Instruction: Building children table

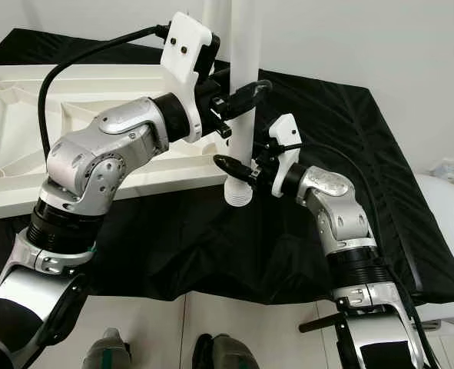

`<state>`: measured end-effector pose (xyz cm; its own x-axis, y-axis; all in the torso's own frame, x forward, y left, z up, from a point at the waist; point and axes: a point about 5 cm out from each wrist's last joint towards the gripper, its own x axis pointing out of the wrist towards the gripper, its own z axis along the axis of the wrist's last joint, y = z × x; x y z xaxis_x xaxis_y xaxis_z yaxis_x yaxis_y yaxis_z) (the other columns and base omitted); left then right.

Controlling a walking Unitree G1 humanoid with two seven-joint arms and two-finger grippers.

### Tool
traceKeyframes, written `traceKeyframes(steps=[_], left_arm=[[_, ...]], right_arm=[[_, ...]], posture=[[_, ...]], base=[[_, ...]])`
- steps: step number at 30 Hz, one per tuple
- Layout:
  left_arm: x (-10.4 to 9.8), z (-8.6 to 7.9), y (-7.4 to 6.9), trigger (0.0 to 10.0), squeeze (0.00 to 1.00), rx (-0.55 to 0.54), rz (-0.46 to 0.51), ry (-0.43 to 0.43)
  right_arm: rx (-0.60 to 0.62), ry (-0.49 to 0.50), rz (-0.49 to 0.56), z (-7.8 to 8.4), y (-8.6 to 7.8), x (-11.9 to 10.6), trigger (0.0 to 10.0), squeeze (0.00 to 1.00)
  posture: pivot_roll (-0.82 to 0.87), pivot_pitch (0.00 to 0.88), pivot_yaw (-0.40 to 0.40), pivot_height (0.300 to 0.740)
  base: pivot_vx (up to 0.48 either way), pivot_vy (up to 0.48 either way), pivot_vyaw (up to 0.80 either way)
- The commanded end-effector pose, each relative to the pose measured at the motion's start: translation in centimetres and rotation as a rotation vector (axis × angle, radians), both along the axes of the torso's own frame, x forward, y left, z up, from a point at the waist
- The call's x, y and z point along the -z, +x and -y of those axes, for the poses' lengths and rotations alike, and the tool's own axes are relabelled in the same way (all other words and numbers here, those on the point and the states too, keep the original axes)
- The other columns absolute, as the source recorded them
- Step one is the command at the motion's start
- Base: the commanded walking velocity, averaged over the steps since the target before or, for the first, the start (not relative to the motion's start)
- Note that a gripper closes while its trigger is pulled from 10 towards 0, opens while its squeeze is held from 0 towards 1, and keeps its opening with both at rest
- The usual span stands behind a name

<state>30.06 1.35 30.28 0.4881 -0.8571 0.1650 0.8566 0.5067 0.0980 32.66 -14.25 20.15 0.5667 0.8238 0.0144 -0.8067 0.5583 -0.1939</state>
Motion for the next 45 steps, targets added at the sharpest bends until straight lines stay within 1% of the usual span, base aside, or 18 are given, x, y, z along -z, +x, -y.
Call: traceKeyframes(steps=[1, 4, 7, 8, 10, 11, 19, 21, 23, 25, 28, 29, 30, 32, 33, 37, 42, 45], left_arm=[[0.1, 1.0, -0.7, 10.0, 0.0, 0.119, 0.01, 0.062], [0.0, 0.9, -0.5, 10.0, 0.0, 0.099, 0.014, 0.061], [-0.5, 0.4, 0.0, 10.0, 0.0, 0.028, 0.026, 0.041], [-0.7, 0.2, 0.1, 10.0, 0.0, 0.005, 0.029, 0.031], [-0.7, 0.2, 0.1, 10.0, 0.0, 0.005, 0.029, 0.031], [-0.9, 0.0, 0.3, 10.0, 0.0, -0.015, 0.034, 0.02], [-1.6, -0.8, 0.7, 10.0, 0.0, -0.082, 0.05, -0.005], [-1.8, -1.0, 0.8, 10.0, 0.0, -0.1, 0.06, -0.005], [-1.8, -1.0, 0.8, 10.0, 0.0, -0.1, 0.06, -0.005], [-1.9, -1.1, 0.9, 10.0, 0.0, -0.107, 0.067, -0.004], [-2.0, -1.1, 0.9, 10.0, 0.0, -0.11, 0.069, -0.003], [-2.0, -1.1, 0.9, 10.0, 0.0, -0.112, 0.072, -0.004], [-2.1, -1.1, 0.9, 10.0, 0.0, -0.114, 0.075, -0.006], [-2.1, -1.1, 0.9, 10.0, 0.0, -0.114, 0.075, -0.006], [-2.2, -1.0, 0.9, 10.0, 0.0, -0.114, 0.078, -0.008], [-2.6, -1.0, 1.0, 10.0, 0.0, -0.121, 0.085, -0.017], [-3.0, -1.0, 1.1, 10.0, 0.0, -0.13, 0.095, -0.029], [-3.1, -1.0, 1.1, 10.0, 0.0, -0.131, 0.098, -0.031]], right_arm=[[0.056, 0.03, 0.019, 0.6, 0.4, -0.7, 10.0, 1.0], [0.071, 0.045, 0.017, 0.6, 0.4, -0.8, 10.0, 1.0], [0.144, 0.066, 0.045, 0.6, 0.7, -1.1, 10.0, 1.0], [0.18, 0.066, 0.051, 0.5, 0.9, -1.1, 10.0, 0.26], [0.18, 0.066, 0.051, 0.5, 0.9, -1.1, 10.0, 0.26], [0.205, 0.071, 0.057, 0.4, 0.9, -1.1, 10.0, 0.0], [0.347, 0.103, 0.063, -0.6, 1.2, -0.6, 10.0, 0.0], [0.44, 0.106, 0.074, -0.9, 1.3, -0.4, 10.0, 0.0], [0.44, 0.106, 0.074, -0.9, 1.3, -0.4, 10.0, 0.0], [0.527, 0.111, 0.076, -1.2, 1.4, -0.2, 10.0, 0.0], [0.567, 0.116, 0.075, -1.3, 1.5, -0.1, 10.0, 0.0], [0.609, 0.121, 0.068, -1.4, 1.5, 0.1, 10.0, 0.0], [0.669, 0.116, 0.082, -1.6, 1.5, 0.2, 10.0, 0.0], [0.669, 0.116, 0.082, -1.6, 1.5, 0.2, 10.0, 0.0], [0.722, 0.114, 0.093, -1.9, 1.5, 0.4, 10.0, 0.0], [0.827, 0.086, 0.125, -2.3, 1.6, 0.7, 10.0, 0.0], [0.924, 0.062, 0.172, -2.2, 2.1, 0.5, 10.0, 0.0], [0.939, 0.06, 0.183, -2.2, 2.1, 0.4, 10.0, 0.0]], posture=[[0.1, 0.04, -0.128, 0.74], [0.1, 0.042, -0.128, 0.74], [0.1, 0.048, -0.132, 0.74], [0.1, 0.049, -0.132, 0.74], [0.1, 0.049, -0.132, 0.74], [0.1, 0.053, -0.133, 0.74], [0.1, 0.058, -0.139, 0.74], [0.1, 0.058, -0.138, 0.74], [0.1, 0.058, -0.138, 0.74], [0.11, 0.057, -0.136, 0.74], [0.11, 0.057, -0.136, 0.74], [0.11, 0.057, -0.136, 0.74], [0.1, 0.056, -0.134, 0.74], [0.1, 0.056, -0.134, 0.74], [0.1, 0.056, -0.134, 0.74], [0.1, 0.053, -0.127, 0.74], [0.11, 0.054, -0.124, 0.74], [0.11, 0.054, -0.124, 0.74]], base=[[0.0, 0.0, 0.0], [0.0, 0.0, 0.0], [0.0, 0.0, 0.0], [0.0, 0.0, 0.0], [0.0, 0.0, 0.0], [0.0, 0.0, 0.0], [0.0, 0.0, 0.0], [0.0, 0.0, 0.0], [0.0, 0.0, 0.0], [0.0, 0.0, 0.0], [0.0, 0.0, 0.0], [0.0, 0.0, 0.0], [0.0, 0.0, 0.0], [0.0, 0.0, 0.0], [0.0, 0.0, 0.0], [0.0, 0.0, 0.0], [0.0, 0.0, 0.0], [0.0, 0.0, 0.0]])
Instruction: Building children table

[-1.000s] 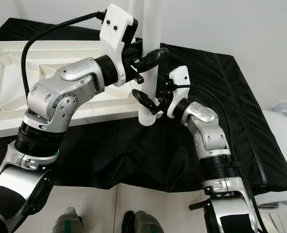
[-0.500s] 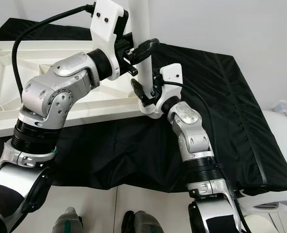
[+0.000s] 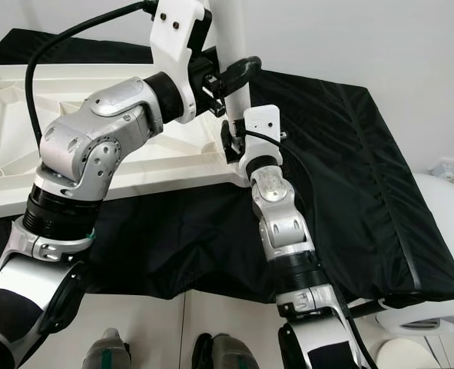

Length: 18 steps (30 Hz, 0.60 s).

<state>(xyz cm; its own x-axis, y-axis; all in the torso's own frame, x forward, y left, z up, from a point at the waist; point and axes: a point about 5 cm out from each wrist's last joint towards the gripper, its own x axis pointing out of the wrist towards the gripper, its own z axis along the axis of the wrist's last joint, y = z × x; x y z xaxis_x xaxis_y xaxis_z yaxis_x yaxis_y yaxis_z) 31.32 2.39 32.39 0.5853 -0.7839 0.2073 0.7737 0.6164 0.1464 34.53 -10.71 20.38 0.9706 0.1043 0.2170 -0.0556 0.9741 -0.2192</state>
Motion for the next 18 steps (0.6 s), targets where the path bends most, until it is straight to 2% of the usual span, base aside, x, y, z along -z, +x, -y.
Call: traceKeyframes(steps=[1, 5, 6, 14, 15, 17, 18], left_arm=[[-1.1, 0.1, -0.2, 10.0, 0.0, 0.001, 0.037, -0.022], [-1.3, 0.2, -0.2, 10.0, 0.0, 0.0, 0.042, -0.025], [-1.4, 0.3, -0.3, 10.0, 0.0, 0.0, 0.046, -0.026], [-1.4, 0.4, -0.3, 10.0, 0.0, 0.0, 0.048, -0.025], [-1.4, 0.4, -0.2, 10.0, 0.0, -0.001, 0.047, -0.025], [-1.4, 0.4, -0.2, 10.0, 0.0, -0.001, 0.047, -0.025], [-1.4, 0.4, -0.2, 10.0, 0.0, -0.001, 0.046, -0.026]], right_arm=[[0.08, -0.011, -0.011, 1.1, 0.3, 0.4, 10.0, 0.0], [0.08, -0.034, 0.021, 0.5, 0.3, -0.1, 10.0, 0.0], [0.086, -0.061, 0.062, -0.3, 0.1, -0.7, 10.0, 0.0], [0.088, -0.113, 0.126, -1.1, -0.3, -1.3, 10.0, 0.0], [0.087, -0.115, 0.132, -1.2, -0.3, -1.4, 8.7, 0.0], [0.087, -0.115, 0.132, -1.2, -0.3, -1.4, 8.7, 0.0], [0.086, -0.113, 0.135, -1.3, -0.4, -1.4, 7.1, 0.0]], posture=[[0.11, 0.053, -0.125, 0.74], [0.11, 0.053, -0.125, 0.74], [0.11, 0.054, -0.124, 0.74], [0.11, 0.057, -0.124, 0.74], [0.11, 0.056, -0.124, 0.74], [0.11, 0.056, -0.124, 0.74], [0.11, 0.059, -0.124, 0.74]], base=[[0.0, 0.0, 0.0], [0.0, 0.0, 0.0], [0.0, 0.0, 0.0], [0.0, 0.0, 0.0], [0.0, 0.0, 0.0], [0.0, 0.0, 0.0], [0.0, 0.0, 0.0]])
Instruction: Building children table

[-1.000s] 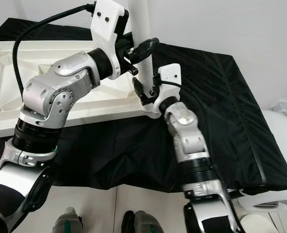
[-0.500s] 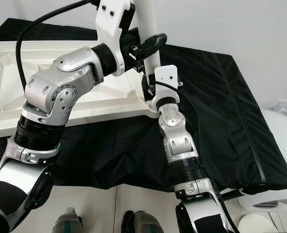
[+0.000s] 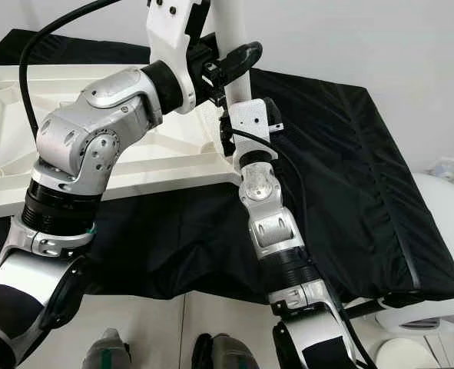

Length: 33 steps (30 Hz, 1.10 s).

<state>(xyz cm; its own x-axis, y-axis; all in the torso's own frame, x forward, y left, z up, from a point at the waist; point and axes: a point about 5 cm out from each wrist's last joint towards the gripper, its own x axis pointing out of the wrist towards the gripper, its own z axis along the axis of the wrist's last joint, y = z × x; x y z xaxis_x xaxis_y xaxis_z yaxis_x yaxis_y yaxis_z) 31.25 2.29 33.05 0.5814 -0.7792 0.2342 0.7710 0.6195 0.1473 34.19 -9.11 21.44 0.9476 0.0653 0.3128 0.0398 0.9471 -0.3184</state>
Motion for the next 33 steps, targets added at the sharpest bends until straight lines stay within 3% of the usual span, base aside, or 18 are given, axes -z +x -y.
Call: traceKeyframes(steps=[1, 2, 4, 5, 6, 8, 9, 14, 15, 18, 19, 20, 21, 23, 24, 28, 29, 33], left_arm=[[-0.7, 0.3, -0.2, 10.0, 0.0, -0.001, 0.028, -0.005], [-0.7, 0.3, -0.2, 10.0, 0.0, -0.001, 0.027, -0.006], [-0.7, 0.3, -0.2, 10.0, 0.0, -0.001, 0.027, -0.006], [-0.7, 0.4, -0.2, 10.0, 0.0, 0.0, 0.025, -0.007], [-0.6, 0.5, -0.2, 10.0, 0.0, 0.002, 0.021, -0.008], [-0.5, 0.5, -0.2, 10.0, 0.0, 0.003, 0.02, -0.009], [-0.5, 0.5, -0.3, 10.0, 0.0, 0.002, 0.019, -0.01], [-0.5, 0.5, -0.3, 10.0, 0.0, 0.002, 0.019, -0.01], [-0.5, 0.6, -0.3, 10.0, 0.0, 0.002, 0.02, -0.012], [-0.5, 0.6, -0.4, 10.0, 0.0, 0.003, 0.02, -0.012], [-0.5, 0.6, -0.4, 10.0, 0.0, 0.003, 0.021, -0.014], [-0.5, 0.6, -0.4, 10.0, 0.0, 0.003, 0.021, -0.014], [-0.6, 0.6, -0.4, 10.0, 0.0, 0.003, 0.022, -0.015], [-0.6, 0.6, -0.4, 10.0, 0.0, 0.002, 0.022, -0.016], [-0.6, 0.6, -0.4, 10.0, 0.0, 0.001, 0.024, -0.016], [-0.7, 0.6, -0.5, 10.0, 0.0, 0.015, 0.025, -0.028], [-0.8, 0.6, -0.6, 10.0, 1.0, 0.021, 0.023, -0.037], [-0.9, 0.6, -0.7, 10.0, 1.0, 0.039, 0.019, -0.056]], right_arm=[[0.017, -0.011, 0.026, 0.3, -0.1, -0.4, 7.1, 0.0], [0.015, -0.01, 0.031, 0.3, -0.2, -0.5, 4.6, 0.0], [0.015, -0.01, 0.031, 0.3, -0.2, -0.5, 4.6, 0.0], [0.017, -0.008, 0.037, 0.3, -0.2, -0.6, 6.0, 0.0], [0.019, 0.0, 0.05, 0.2, -0.3, -1.0, 9.4, 0.0], [0.02, 0.004, 0.054, 0.2, -0.4, -1.1, 9.4, 0.0], [0.028, 0.019, 0.05, 0.3, -0.4, -1.1, 2.5, 0.0], [0.03, 0.021, 0.049, 0.3, -0.4, -1.0, 1.7, 0.0], [0.034, 0.026, 0.045, 0.3, -0.4, -1.0, 0.0, 0.0], [0.044, 0.031, 0.043, 0.4, -0.3, -0.9, 0.0, 0.0], [0.056, 0.036, 0.038, 0.6, -0.3, -0.9, 1.0, 0.0], [0.056, 0.036, 0.038, 0.6, -0.3, -0.9, 1.0, 0.0], [0.063, 0.042, 0.032, 0.7, -0.2, -0.8, 2.4, 0.0], [0.066, 0.045, 0.028, 0.8, -0.2, -0.7, 2.4, 0.0], [0.071, 0.049, 0.021, 0.9, -0.2, -0.6, 10.0, 0.0], [0.076, 0.066, -0.006, 1.1, 0.0, -0.3, 10.0, 0.0], [0.077, 0.069, -0.008, 1.1, 0.0, -0.2, 10.0, 0.0], [0.081, 0.076, -0.011, 1.3, 0.1, -0.3, 10.0, 0.0]], posture=[[0.11, 0.059, -0.124, 0.74], [0.11, 0.061, -0.124, 0.74], [0.11, 0.061, -0.124, 0.74], [0.11, 0.061, -0.124, 0.74], [0.11, 0.061, -0.125, 0.74], [0.11, 0.061, -0.125, 0.74], [0.11, 0.06, -0.126, 0.74], [0.11, 0.06, -0.127, 0.74], [0.11, 0.059, -0.127, 0.74], [0.11, 0.059, -0.127, 0.74], [0.11, 0.059, -0.13, 0.74], [0.11, 0.059, -0.13, 0.74], [0.11, 0.058, -0.131, 0.74], [0.11, 0.058, -0.131, 0.74], [0.11, 0.057, -0.132, 0.74], [0.11, 0.054, -0.132, 0.74], [0.11, 0.055, -0.132, 0.74], [0.11, 0.056, -0.131, 0.74]], base=[[0.0, 0.0, 0.0], [0.0, 0.0, 0.0], [0.0, 0.0, 0.0], [0.0, 0.0, 0.0], [0.0, 0.0, 0.0], [0.0, 0.0, 0.0], [0.0, 0.0, 0.0], [0.0, 0.0, 0.0], [0.0, 0.0, 0.0], [0.0, 0.0, 0.0], [0.0, 0.0, 0.0], [0.0, 0.0, 0.0], [0.0, 0.0, 0.0], [0.0, 0.0, 0.0], [0.0, 0.0, 0.0], [0.0, 0.0, 0.0], [0.0, 0.0, 0.0], [0.0, 0.0, 0.0]])
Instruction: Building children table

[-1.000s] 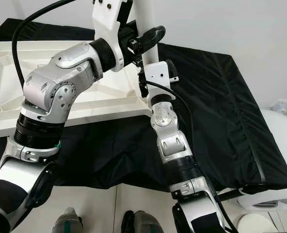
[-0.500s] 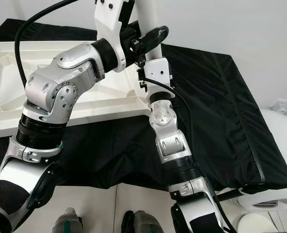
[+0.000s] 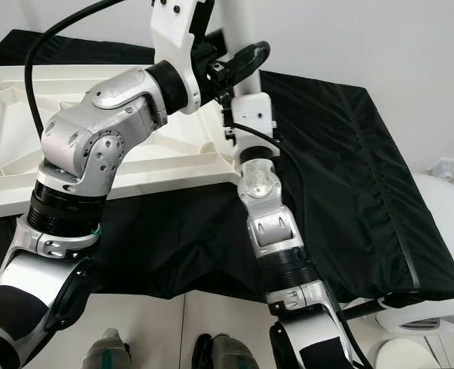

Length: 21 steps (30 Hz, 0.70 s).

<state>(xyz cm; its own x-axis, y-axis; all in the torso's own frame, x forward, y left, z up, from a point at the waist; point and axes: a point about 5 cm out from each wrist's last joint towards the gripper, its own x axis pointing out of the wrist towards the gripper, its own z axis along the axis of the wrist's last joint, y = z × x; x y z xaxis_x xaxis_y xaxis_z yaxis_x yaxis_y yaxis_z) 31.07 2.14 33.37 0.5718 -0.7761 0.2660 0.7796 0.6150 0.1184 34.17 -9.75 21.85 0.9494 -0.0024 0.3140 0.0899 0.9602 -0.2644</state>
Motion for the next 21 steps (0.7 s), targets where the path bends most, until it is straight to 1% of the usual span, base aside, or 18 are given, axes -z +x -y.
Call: traceKeyframes(steps=[1, 5, 9, 10, 11, 12, 14, 16, 17, 19, 20, 21], left_arm=[[-0.6, 0.5, -0.7, 10.0, 1.0, 0.044, 0.015, -0.029], [-0.6, 0.6, -1.0, 10.0, 1.0, 0.073, 0.002, -0.058], [-0.6, 0.5, -1.4, 10.0, 1.0, 0.097, -0.021, -0.087], [-0.4, 0.4, -1.4, 10.0, 0.51, 0.098, -0.031, -0.095], [-0.4, 0.4, -1.4, 10.0, 0.51, 0.098, -0.031, -0.095], [-0.2, 0.2, -1.5, 10.0, 0.0, 0.101, -0.044, -0.106], [0.2, 0.0, -1.4, 10.0, 0.0, 0.097, -0.06, -0.114], [1.3, -0.3, -1.3, 10.0, 0.0, 0.078, -0.096, -0.111], [1.3, -0.3, -1.3, 10.0, 0.0, 0.078, -0.096, -0.111], [2.8, -0.5, -1.0, 10.0, 0.0, 0.038, -0.127, -0.08], [3.2, -0.6, -0.8, 10.0, 0.0, 0.025, -0.134, -0.069], [3.2, -0.6, -0.8, 10.0, 0.0, 0.025, -0.134, -0.069]], right_arm=[[0.033, 0.025, -0.012, 0.8, 0.3, 0.1, 10.0, 0.0], [0.045, 0.034, -0.014, 1.1, 0.5, 0.0, 10.0, 0.0], [0.073, 0.053, -0.018, 1.8, 0.8, -0.1, 10.0, 0.0], [0.083, 0.058, -0.017, 2.1, 0.9, -0.2, 10.0, 0.0], [0.083, 0.058, -0.017, 2.1, 0.9, -0.2, 10.0, 0.0], [0.091, 0.062, -0.018, 2.4, 1.0, -0.2, 10.0, 0.0], [0.1, 0.065, -0.019, 2.7, 1.1, -0.2, 10.0, 0.0], [0.11, 0.072, -0.021, 3.1, 1.2, -0.3, 10.0, 0.0], [0.11, 0.072, -0.021, 3.1, 1.2, -0.3, 10.0, 0.0], [0.117, 0.081, -0.019, 3.5, 1.4, -0.4, 10.0, 0.0], [0.119, 0.082, -0.017, 3.5, 1.4, -0.5, 10.0, 0.0], [0.119, 0.082, -0.017, 3.5, 1.4, -0.5, 10.0, 0.0]], posture=[[0.11, 0.059, -0.13, 0.74], [0.11, 0.062, -0.129, 0.74], [0.11, 0.064, -0.129, 0.74], [0.1, 0.065, -0.128, 0.74], [0.1, 0.065, -0.128, 0.74], [0.1, 0.065, -0.128, 0.74], [0.1, 0.065, -0.127, 0.74], [0.1, 0.065, -0.128, 0.74], [0.1, 0.065, -0.128, 0.74], [0.1, 0.065, -0.128, 0.74], [0.1, 0.065, -0.128, 0.74], [0.1, 0.065, -0.128, 0.74]], base=[[0.0, 0.0, 0.0], [0.0, 0.0, 0.0], [0.0, 0.0, 0.0], [0.0, 0.0, 0.0], [0.0, 0.0, 0.0], [0.0, 0.0, 0.0], [0.0, 0.0, 0.0], [0.0, 0.0, 0.0], [0.0, 0.0, 0.0], [0.0, 0.0, 0.0], [0.0, 0.0, 0.0], [0.0, 0.0, 0.0]])
